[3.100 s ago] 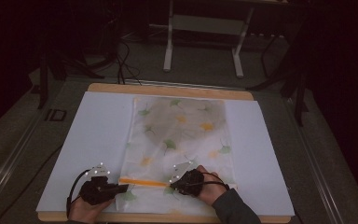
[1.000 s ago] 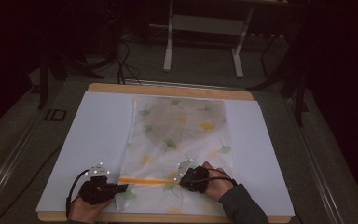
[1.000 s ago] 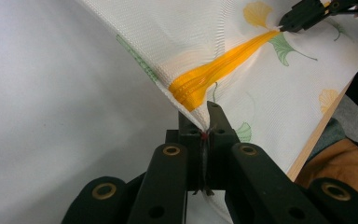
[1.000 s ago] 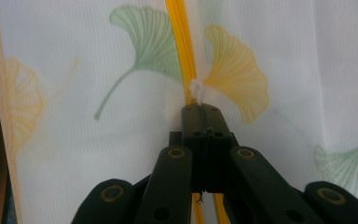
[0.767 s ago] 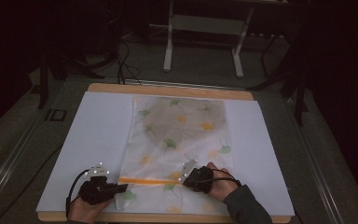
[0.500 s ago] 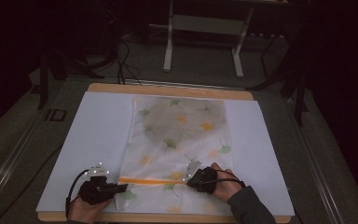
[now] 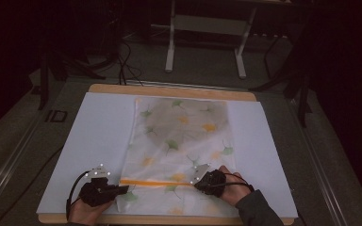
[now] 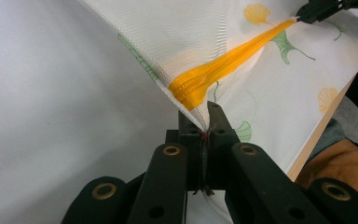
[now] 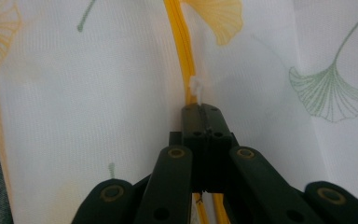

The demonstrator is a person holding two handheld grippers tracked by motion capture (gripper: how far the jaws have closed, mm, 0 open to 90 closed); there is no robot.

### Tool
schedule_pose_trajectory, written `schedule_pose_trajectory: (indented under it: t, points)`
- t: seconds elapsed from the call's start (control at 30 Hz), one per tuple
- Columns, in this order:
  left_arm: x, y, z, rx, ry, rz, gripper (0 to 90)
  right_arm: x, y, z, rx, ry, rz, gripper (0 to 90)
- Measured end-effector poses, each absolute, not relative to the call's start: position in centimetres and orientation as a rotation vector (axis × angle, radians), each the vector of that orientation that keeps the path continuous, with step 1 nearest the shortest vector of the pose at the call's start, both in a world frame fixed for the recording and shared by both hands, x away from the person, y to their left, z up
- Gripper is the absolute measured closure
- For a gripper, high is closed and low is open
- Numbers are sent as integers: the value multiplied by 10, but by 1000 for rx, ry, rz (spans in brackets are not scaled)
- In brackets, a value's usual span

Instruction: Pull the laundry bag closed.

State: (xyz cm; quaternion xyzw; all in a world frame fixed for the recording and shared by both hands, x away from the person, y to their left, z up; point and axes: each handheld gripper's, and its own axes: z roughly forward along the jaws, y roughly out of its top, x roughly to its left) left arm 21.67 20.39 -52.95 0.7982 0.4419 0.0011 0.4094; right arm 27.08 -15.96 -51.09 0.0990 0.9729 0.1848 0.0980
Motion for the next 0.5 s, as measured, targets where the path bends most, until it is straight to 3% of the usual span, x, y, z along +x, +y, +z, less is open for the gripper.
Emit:
schedule_pose_trajectory:
  t: [0.5]
  points:
    - [217, 205, -529, 2008, 1117, 1, 880, 268, -178, -511, 328, 2847, 515, 900]
